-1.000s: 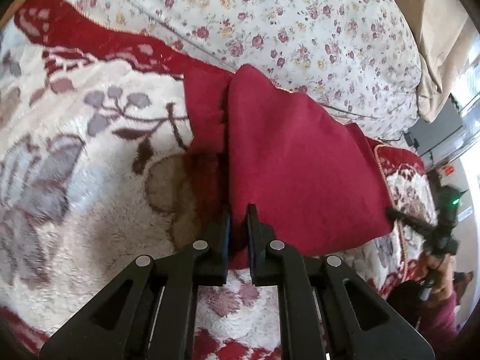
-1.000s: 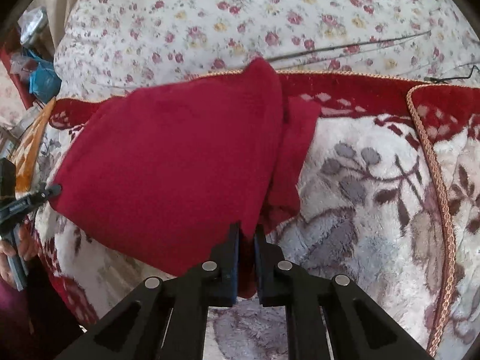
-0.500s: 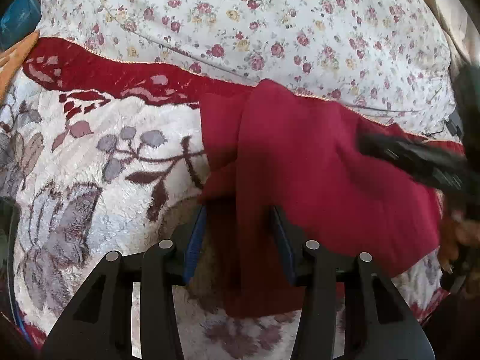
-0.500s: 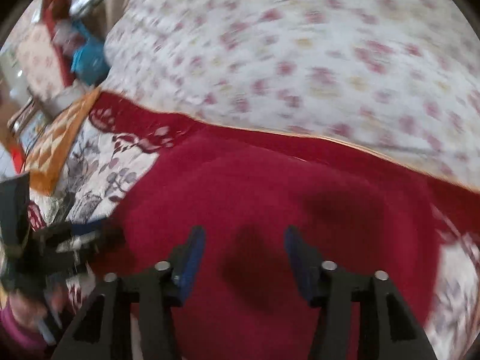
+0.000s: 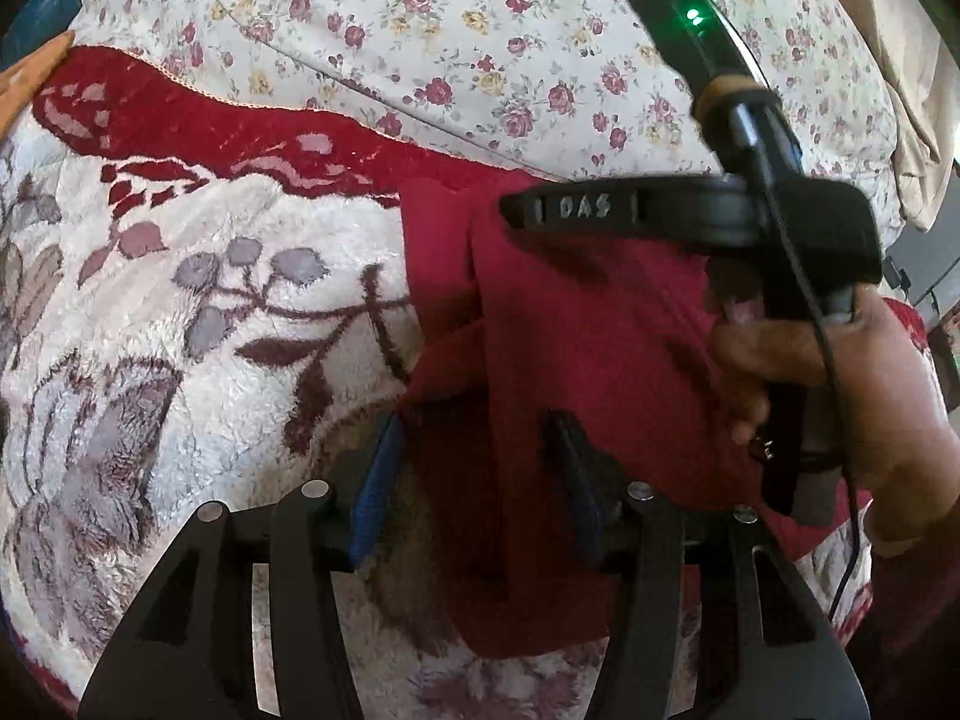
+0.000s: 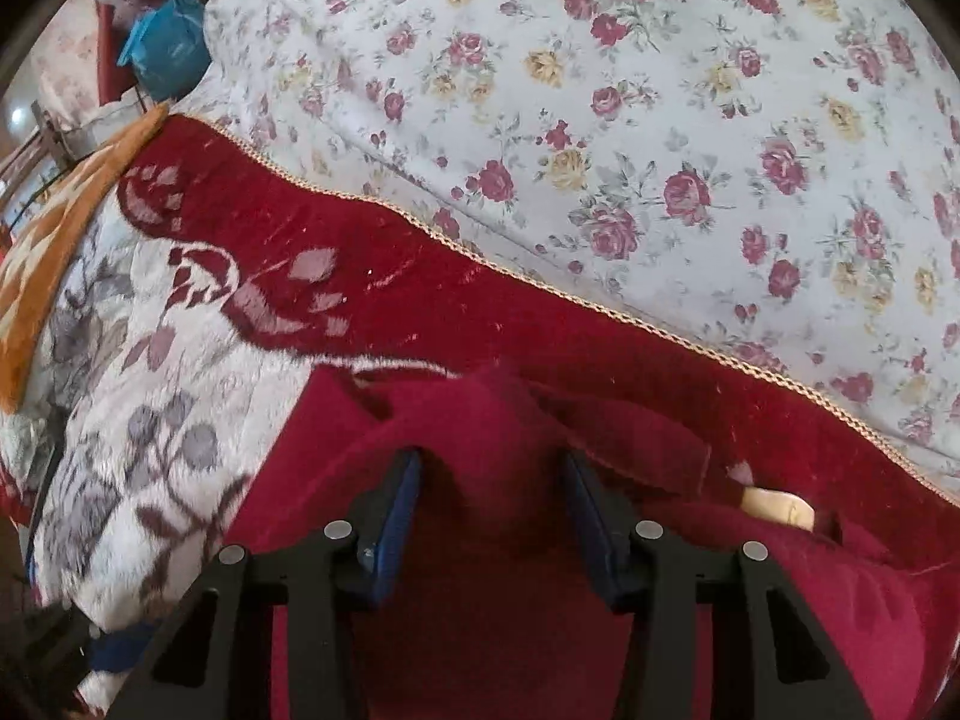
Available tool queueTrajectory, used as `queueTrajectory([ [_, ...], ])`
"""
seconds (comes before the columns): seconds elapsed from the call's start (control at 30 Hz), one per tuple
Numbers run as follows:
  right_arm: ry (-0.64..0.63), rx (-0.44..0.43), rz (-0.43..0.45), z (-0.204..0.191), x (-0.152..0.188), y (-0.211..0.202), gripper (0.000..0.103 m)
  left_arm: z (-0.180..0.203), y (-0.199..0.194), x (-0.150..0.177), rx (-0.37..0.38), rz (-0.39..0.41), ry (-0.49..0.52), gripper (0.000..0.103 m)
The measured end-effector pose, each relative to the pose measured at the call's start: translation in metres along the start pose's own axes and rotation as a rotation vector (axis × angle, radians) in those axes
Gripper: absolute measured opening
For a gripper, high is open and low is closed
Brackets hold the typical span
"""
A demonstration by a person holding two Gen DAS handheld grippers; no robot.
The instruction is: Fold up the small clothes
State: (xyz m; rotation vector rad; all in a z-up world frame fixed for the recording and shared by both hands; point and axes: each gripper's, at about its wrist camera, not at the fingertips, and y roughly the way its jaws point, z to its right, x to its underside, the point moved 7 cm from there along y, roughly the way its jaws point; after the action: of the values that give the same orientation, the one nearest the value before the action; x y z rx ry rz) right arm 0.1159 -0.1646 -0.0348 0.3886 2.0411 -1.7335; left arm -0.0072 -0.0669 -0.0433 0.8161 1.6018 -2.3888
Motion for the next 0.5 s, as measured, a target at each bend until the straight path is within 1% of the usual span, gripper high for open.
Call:
queueTrajectory([
  [0.1, 0.042, -0.026, -0.003, 0.004, -0.003, -0.009, 0.048, -0.001, 0.000, 0.000, 0.008, -0.001, -0.006, 0.052],
  [0.2, 0.092, -0.094, 0.041, 0.004, -0.002, -0.028, 0.048, -0.001, 0.000, 0.000, 0.008, -0.001, -0.011, 0.052],
  [0.23, 0.087, -0.098, 0.042, 0.002, 0.000, -0.030, 0.048, -0.001, 0.000, 0.000, 0.007, -0.001, -0.012, 0.052],
  [0.27, 0.075, -0.091, 0.028, 0.000, 0.002, -0.027, 0.048, 0.000, -0.001, 0.000, 0.007, 0.001, -0.013, 0.052],
  [0.33, 0.059, -0.078, -0.031, -0.003, 0.010, -0.012, 0.049, -0.001, -0.001, 0.001, 0.013, 0.003, -0.018, 0.052],
  [0.37, 0.060, -0.083, -0.037, -0.004, 0.012, -0.007, 0.052, -0.002, -0.001, 0.001, 0.021, 0.003, -0.024, 0.052],
  [0.4, 0.066, -0.089, -0.029, -0.004, 0.010, -0.005, 0.054, -0.003, -0.002, 0.001, 0.040, 0.003, -0.037, 0.052],
  [0.47, 0.110, -0.100, -0.059, -0.002, 0.006, -0.005, 0.056, -0.007, -0.003, 0.001, 0.085, 0.004, -0.071, 0.052],
  [0.5, 0.129, -0.111, -0.065, -0.002, 0.003, -0.006, 0.060, -0.010, -0.004, 0.000, 0.119, 0.003, -0.104, 0.052],
])
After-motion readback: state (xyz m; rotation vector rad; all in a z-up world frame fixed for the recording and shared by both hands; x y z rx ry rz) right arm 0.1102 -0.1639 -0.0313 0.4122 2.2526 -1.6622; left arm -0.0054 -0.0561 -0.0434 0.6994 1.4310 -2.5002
